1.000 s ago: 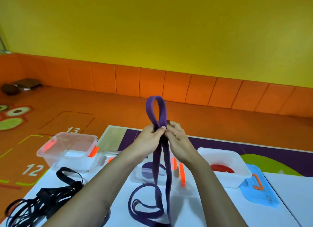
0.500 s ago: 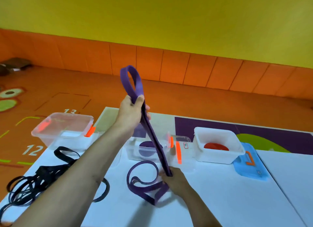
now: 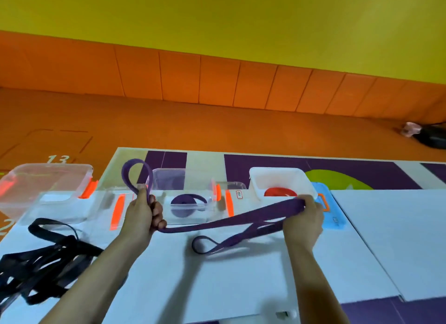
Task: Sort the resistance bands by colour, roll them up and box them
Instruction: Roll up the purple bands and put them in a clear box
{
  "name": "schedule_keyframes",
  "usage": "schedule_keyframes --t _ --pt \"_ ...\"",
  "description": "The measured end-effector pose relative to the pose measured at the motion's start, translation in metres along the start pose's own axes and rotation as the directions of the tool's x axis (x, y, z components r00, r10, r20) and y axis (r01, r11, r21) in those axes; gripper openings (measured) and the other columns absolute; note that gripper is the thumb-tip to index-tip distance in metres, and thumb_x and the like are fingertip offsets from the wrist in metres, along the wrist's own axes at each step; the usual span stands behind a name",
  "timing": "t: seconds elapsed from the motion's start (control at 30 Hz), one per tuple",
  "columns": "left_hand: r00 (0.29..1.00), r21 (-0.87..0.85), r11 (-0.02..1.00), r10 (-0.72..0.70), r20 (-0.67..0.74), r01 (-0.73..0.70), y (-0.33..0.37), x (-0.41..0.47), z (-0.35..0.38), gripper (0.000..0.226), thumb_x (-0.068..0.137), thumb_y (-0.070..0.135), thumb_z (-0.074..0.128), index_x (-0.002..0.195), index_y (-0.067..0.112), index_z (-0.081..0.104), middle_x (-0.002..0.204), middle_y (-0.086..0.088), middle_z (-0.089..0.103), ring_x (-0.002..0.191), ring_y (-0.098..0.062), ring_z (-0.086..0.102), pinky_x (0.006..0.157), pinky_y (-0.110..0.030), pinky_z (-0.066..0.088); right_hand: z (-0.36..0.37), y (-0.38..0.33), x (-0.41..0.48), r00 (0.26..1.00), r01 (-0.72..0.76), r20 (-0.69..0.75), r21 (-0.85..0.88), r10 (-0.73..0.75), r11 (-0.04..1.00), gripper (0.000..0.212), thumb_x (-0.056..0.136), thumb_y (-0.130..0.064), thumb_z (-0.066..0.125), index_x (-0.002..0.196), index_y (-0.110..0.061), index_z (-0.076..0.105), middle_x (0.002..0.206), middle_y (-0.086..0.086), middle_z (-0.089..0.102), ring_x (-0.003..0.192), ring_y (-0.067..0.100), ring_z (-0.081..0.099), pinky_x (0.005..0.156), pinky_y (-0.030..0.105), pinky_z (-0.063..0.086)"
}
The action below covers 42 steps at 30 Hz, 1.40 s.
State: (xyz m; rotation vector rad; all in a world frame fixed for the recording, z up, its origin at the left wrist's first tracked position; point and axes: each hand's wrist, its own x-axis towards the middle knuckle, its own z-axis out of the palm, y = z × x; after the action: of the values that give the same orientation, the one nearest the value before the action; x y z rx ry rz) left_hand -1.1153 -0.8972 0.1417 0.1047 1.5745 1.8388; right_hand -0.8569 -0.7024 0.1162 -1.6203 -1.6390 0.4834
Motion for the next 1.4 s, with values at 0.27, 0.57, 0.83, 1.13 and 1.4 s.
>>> schedule_keyframes --t 0.27,0.57,0.83,1.13,1.4 --pt "0.988 0.146 0.981 0.110 0.105 -0.124 -0.008 -0.020 0.016 0.040 0.105 0.035 0.049 0.074 0.013 0.037 0.064 -0.005 0.036 0.042 -0.017 0.029 0.050 -0.032 0.035 -0.018 -0.042 0.036 0.978 0.199 -0.077 0.099 -0.191 0.975 0.052 0.073 0.014 0.052 0.109 -0.025 0.056 0.108 0.003 0.053 0.096 0.026 0.053 0.069 0.032 0.038" --pt "0.988 0.133 0.986 0.084 0.129 -0.102 -0.013 -0.018 0.021 0.034 0.107 0.029 0.043 0.078 0.012 0.041 0.062 -0.005 0.043 0.042 -0.021 0.035 0.054 -0.036 0.043 -0.021 -0.060 0.057 0.875 0.401 -0.270 -0.064 -0.402 0.914 0.037 0.078 0.009 0.057 0.103 -0.017 0.065 0.106 0.010 0.054 0.096 0.033 0.050 0.082 0.046 0.040" --pt "0.981 0.223 0.962 0.130 0.143 -0.160 -0.020 -0.024 0.023 0.028 0.106 0.019 0.051 0.083 0.004 0.058 0.073 -0.011 0.059 0.067 -0.027 0.066 0.081 -0.038 0.058 0.021 0.006 0.026 0.829 0.264 0.545 -0.581 0.127 0.770 0.057 0.086 -0.030 0.072 0.137 -0.031 0.048 0.133 0.006 0.047 0.129 0.031 0.046 0.104 0.047 0.037" --pt "0.951 0.326 0.930 0.071 0.300 -0.172 -0.043 -0.023 0.026 0.031 0.107 0.010 0.042 0.078 0.005 0.049 0.068 -0.012 0.063 0.069 -0.025 0.060 0.067 -0.023 0.052 0.047 -0.028 -0.044 0.491 0.012 0.861 0.149 -0.136 0.989 0.036 0.099 -0.035 0.062 0.134 -0.034 0.057 0.138 -0.007 0.056 0.130 0.010 0.054 0.101 0.023 0.041" --pt "0.910 0.577 0.748 0.089 0.404 -0.329 -0.040 -0.037 0.013 0.034 0.104 0.003 0.040 0.075 0.017 0.051 0.064 0.022 0.061 0.066 0.005 0.055 0.066 -0.008 0.042 0.045 -0.106 -0.091 0.258 -0.057 0.880 0.425 -0.398 0.904 0.042 0.087 -0.060 0.068 0.125 -0.044 0.062 0.135 -0.022 0.058 0.131 -0.010 0.045 0.100 0.017 0.036"
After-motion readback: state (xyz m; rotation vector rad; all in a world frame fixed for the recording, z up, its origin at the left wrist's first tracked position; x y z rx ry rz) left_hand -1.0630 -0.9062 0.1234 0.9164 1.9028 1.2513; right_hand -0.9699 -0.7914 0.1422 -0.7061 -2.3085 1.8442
